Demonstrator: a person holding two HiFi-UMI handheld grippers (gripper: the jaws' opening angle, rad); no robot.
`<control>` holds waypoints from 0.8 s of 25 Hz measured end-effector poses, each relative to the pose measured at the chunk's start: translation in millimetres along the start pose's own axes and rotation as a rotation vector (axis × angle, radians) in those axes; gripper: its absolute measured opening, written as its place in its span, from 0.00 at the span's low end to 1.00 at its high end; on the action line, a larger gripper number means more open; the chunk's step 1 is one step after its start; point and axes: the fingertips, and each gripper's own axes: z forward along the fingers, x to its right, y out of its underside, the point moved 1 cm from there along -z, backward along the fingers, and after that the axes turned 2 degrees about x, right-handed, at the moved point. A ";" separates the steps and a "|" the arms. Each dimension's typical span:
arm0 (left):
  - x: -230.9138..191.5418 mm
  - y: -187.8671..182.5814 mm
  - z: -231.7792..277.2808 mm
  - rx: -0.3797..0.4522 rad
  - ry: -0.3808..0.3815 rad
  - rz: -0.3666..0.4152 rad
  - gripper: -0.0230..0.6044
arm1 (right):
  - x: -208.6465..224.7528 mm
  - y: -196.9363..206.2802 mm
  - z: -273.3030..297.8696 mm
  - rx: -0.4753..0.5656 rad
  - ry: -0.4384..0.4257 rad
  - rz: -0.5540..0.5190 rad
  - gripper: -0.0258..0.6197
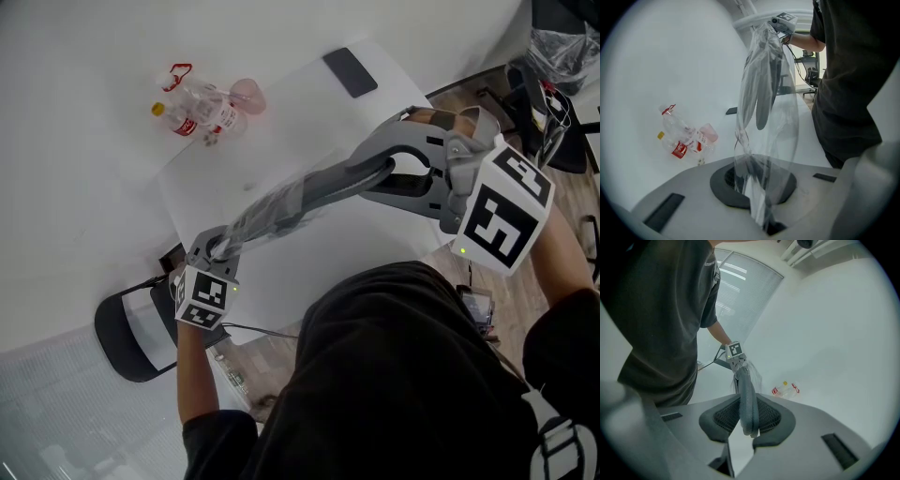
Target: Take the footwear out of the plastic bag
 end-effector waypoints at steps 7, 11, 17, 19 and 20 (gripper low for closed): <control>4.1 6.2 2.6 -0.011 0.010 -0.018 0.07 | -1.2 1.4 -3.9 -0.004 -0.013 -0.001 0.17; 2.6 13.5 0.0 -0.023 -0.001 -0.029 0.07 | 2.2 0.8 -8.4 0.002 -0.008 -0.005 0.17; 1.0 22.2 -3.3 -0.035 -0.014 -0.036 0.07 | 2.5 -0.3 -14.9 0.007 -0.009 -0.009 0.17; 0.7 25.3 -3.4 -0.040 -0.014 -0.043 0.07 | 2.8 -0.7 -16.4 0.005 -0.011 -0.011 0.17; 0.6 27.0 -3.5 -0.042 -0.014 -0.048 0.07 | 2.6 -1.4 -17.0 0.007 -0.012 -0.013 0.17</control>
